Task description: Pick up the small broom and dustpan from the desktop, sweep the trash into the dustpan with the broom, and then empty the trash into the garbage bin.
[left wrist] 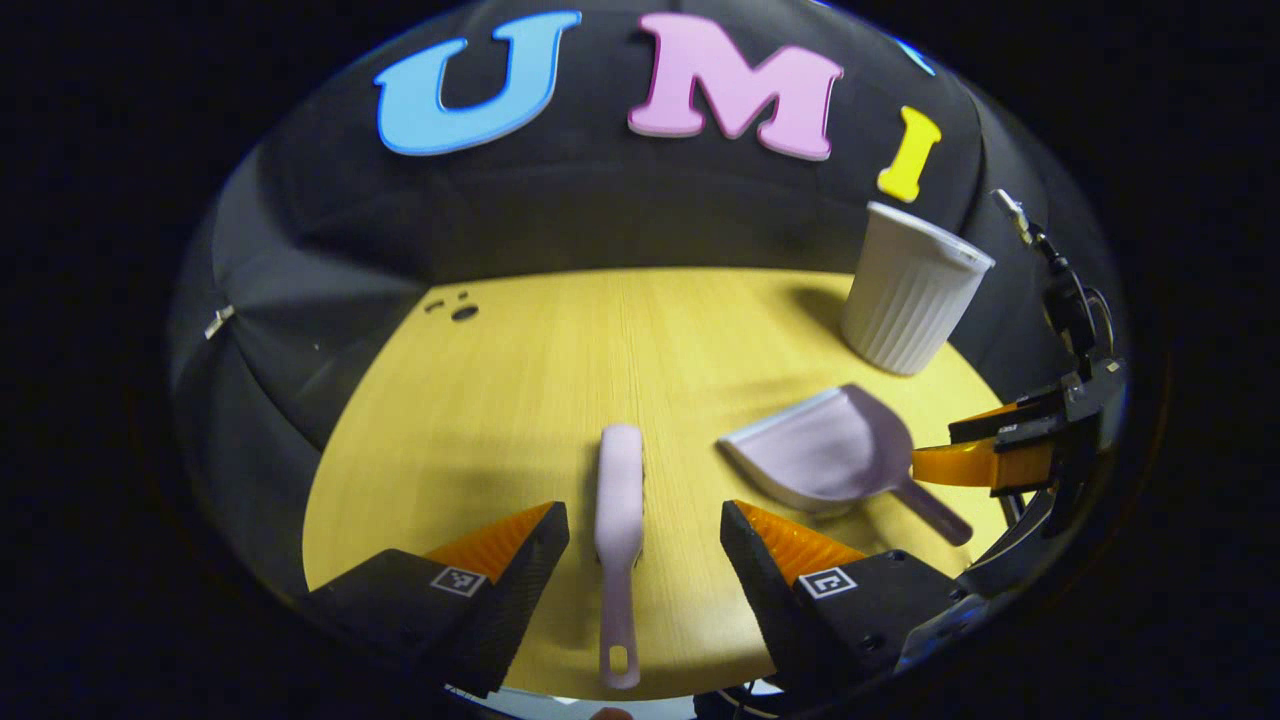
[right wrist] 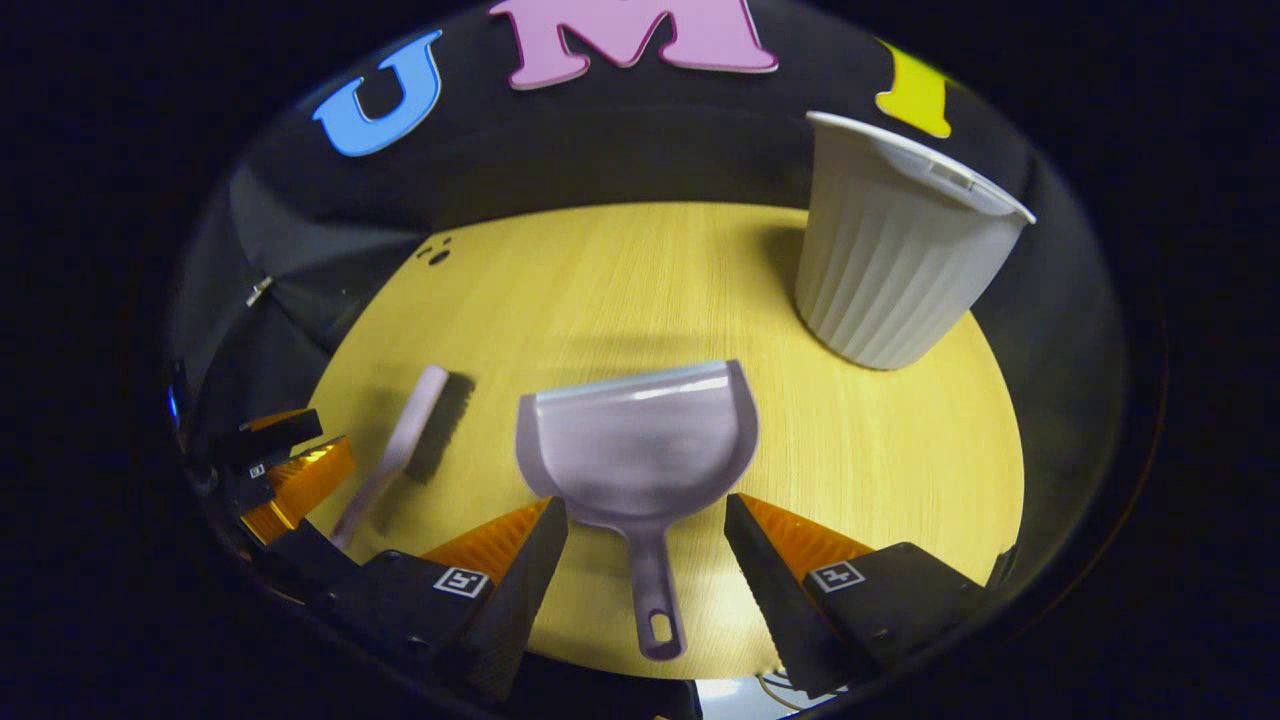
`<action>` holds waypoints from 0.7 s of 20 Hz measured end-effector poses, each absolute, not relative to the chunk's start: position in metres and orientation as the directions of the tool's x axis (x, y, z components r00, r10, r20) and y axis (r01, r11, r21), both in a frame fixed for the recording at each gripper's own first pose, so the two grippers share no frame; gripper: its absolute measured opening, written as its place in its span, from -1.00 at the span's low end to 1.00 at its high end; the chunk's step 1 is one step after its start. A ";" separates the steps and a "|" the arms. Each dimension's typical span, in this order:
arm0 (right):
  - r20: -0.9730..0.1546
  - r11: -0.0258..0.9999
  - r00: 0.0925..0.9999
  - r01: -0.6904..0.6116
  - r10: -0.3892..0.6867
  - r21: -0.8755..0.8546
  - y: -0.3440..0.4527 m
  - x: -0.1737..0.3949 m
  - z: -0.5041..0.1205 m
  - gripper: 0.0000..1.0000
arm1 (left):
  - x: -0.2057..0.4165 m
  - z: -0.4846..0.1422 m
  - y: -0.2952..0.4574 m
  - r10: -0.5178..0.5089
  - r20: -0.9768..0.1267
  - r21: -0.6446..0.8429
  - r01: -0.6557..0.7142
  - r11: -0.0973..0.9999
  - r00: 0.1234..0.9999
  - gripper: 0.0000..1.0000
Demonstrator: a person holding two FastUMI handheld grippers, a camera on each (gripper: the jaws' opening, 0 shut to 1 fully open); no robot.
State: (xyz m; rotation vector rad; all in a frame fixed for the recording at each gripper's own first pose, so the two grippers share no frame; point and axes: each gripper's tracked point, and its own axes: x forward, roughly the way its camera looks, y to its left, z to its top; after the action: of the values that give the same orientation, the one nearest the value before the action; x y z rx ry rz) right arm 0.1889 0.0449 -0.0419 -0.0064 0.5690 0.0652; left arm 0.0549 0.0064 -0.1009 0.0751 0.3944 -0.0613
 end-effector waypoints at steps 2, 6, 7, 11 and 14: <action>-0.443 0.998 0.894 -0.069 0.067 0.013 0.051 0.179 -0.013 0.99 | 0.035 -0.069 0.006 -0.038 -0.276 0.072 0.060 0.996 0.960 0.94; -0.236 0.995 0.968 -0.095 0.083 -0.041 0.065 0.142 0.034 0.98 | -0.014 -0.019 0.001 -0.013 -0.060 0.068 0.017 0.998 0.998 0.94; -0.196 0.993 0.977 -0.101 0.088 -0.056 0.068 0.130 0.041 0.98 | -0.027 -0.011 -0.001 -0.007 -0.026 0.048 0.008 0.999 1.000 0.94; -0.081 0.986 0.993 -0.099 0.088 -0.133 0.072 0.084 0.052 0.98 | -0.070 -0.004 -0.006 0.031 0.033 -0.044 -0.029 0.999 0.999 0.94; -0.080 0.977 0.993 -0.101 0.087 -0.190 0.067 0.054 0.033 0.98 | -0.084 -0.018 -0.018 -0.010 -0.004 -0.070 0.010 0.998 1.000 0.92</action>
State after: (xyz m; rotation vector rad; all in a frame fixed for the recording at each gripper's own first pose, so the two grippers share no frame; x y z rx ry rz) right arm 0.0537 0.0668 0.0331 -0.1946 0.0715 0.0945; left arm -0.0844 -0.0179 -0.0180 -0.0697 0.0046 -0.0102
